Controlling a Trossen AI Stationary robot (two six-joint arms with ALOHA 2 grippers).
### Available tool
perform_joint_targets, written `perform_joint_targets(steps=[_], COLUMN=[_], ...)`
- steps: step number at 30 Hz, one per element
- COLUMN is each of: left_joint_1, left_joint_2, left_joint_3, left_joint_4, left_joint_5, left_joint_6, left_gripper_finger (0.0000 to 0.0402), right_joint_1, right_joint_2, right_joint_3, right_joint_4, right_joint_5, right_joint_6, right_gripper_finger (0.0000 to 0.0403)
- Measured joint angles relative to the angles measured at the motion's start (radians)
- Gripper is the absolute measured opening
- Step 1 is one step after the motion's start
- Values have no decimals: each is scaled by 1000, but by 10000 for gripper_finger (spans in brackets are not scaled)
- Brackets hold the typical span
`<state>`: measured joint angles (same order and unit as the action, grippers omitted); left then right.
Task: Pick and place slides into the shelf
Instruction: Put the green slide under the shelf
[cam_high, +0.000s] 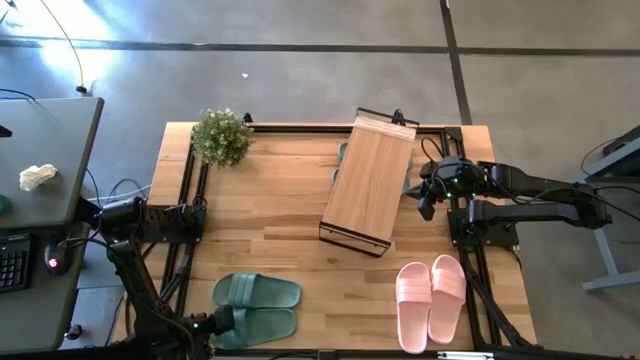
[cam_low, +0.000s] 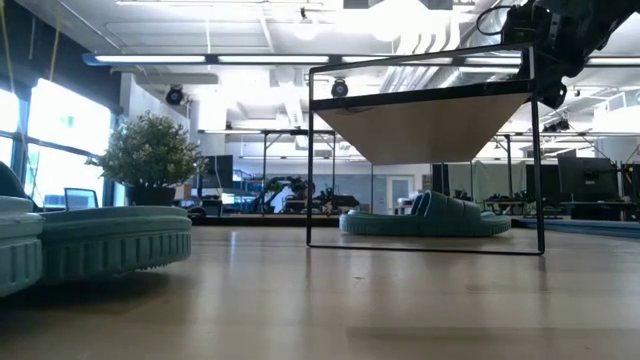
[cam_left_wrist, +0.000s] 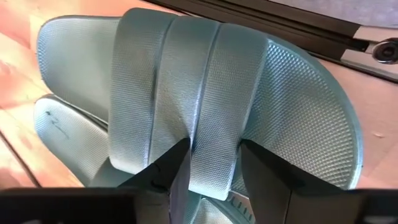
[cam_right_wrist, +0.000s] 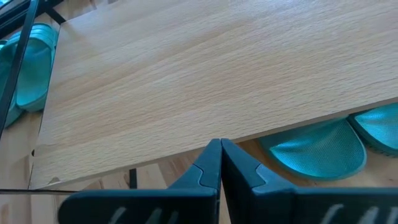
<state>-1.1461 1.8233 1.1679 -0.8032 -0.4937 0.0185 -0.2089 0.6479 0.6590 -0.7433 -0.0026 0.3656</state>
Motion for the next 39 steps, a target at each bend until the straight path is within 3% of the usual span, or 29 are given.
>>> perform_joint_targets(steps=[7, 11, 16, 24, 39], left_joint_1=[0, -7, -15, -40, -73], left_joint_2=[14, 34, 39, 41, 98], left_joint_3=[0, 1, 2, 112, 127], left_joint_4=[-1, 3, -11, -229, -197], left_joint_5=[-51, -5, -39, -1, -13], left_joint_6=[0, -17, -23, -15, -24], left_gripper_finger=[105, 96, 92, 92, 92], right_joint_1=[0, 0, 0, 0, 0], right_joint_2=[0, 0, 0, 0, 1], right_joint_3=[0, 0, 0, 0, 0], right_joint_4=[0, 0, 1, 0, 0], right_joint_5=[0, 0, 6, 10, 24], right_joint_6=[1, 18, 19, 19, 19], right_gripper_finger=[0, 0, 0, 0, 0])
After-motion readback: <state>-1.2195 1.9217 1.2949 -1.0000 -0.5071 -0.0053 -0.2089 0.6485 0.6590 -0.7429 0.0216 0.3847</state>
